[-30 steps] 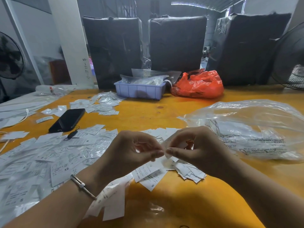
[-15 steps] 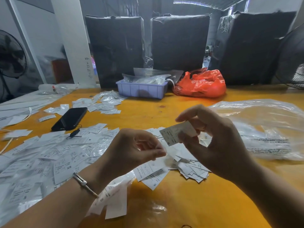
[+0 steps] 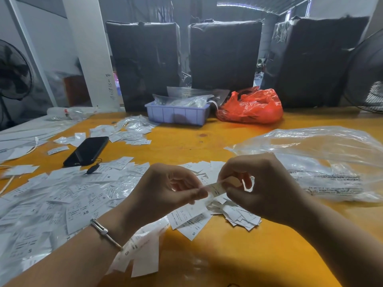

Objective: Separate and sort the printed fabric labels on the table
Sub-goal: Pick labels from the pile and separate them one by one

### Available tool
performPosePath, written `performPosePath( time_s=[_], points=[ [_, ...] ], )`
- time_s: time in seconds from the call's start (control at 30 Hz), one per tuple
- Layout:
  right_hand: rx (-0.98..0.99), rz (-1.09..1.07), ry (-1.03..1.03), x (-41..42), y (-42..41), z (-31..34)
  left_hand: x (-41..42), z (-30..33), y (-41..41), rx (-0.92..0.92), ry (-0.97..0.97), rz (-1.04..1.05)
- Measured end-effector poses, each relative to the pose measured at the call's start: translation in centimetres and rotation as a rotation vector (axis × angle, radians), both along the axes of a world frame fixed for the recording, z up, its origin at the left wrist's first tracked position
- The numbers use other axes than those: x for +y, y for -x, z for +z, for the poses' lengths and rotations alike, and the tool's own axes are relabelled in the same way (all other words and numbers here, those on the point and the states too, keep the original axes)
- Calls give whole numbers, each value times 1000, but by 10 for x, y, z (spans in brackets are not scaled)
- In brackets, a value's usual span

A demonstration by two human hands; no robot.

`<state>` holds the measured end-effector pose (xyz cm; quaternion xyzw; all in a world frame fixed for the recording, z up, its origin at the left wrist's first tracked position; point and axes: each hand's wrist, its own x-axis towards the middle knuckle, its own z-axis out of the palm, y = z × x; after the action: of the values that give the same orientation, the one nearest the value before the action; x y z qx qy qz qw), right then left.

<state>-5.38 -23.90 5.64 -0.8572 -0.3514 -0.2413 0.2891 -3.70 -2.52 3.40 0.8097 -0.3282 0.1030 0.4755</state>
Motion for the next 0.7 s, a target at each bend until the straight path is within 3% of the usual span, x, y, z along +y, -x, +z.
performPosePath(
  time_s=[0.17, 0.33, 0.7],
  points=[
    [102, 66, -10, 5, -4, -8, -1, -2, 0, 20, -22, -15],
    [110, 6, -323, -1, -7, -6, 1, -1, -2, 110, 90, 8],
    [234, 96, -261, 7, -6, -15, 1, -1, -3, 104, 117, 4]
  ],
)
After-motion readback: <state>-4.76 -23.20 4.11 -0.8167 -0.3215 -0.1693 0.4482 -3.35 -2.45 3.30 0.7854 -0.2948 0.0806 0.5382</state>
